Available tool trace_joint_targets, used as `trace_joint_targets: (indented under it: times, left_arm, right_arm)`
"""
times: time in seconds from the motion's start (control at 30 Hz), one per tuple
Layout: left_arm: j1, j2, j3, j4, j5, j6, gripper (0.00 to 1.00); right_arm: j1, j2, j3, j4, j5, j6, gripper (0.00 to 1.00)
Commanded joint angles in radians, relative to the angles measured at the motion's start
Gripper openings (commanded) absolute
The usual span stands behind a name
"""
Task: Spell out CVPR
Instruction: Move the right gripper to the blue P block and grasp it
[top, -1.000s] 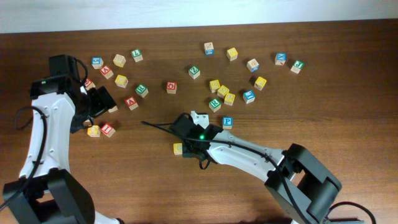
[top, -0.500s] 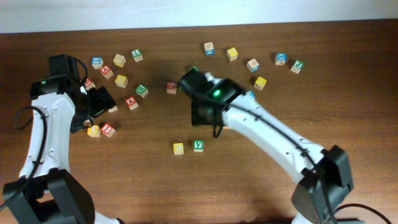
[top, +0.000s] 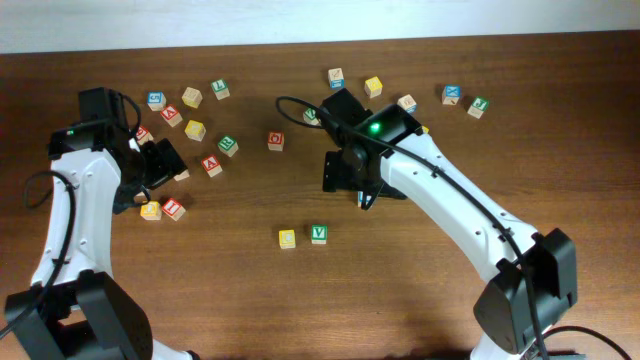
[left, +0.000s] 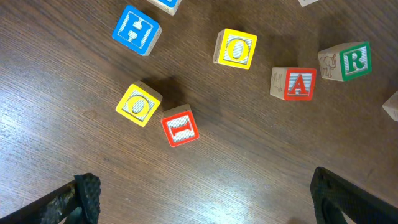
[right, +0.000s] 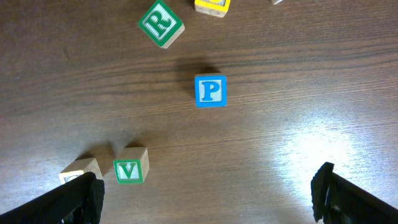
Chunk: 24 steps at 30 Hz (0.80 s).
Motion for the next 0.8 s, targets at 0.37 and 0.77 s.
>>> trace_joint_targets:
  times: [0.37, 0.77]
  left_arm:
    - [0.002, -0.013, 0.01, 0.001, -0.004, 0.015, 0.99]
    - [0.002, -0.013, 0.01, 0.001, -0.004, 0.015, 0.99]
  right_arm:
    - [-0.176, 0.037, 0.013, 0.119, -0.161, -0.437, 0.98]
    - [-0.18, 0.138, 0.013, 0.246, 0.016, -0.407, 0.98]
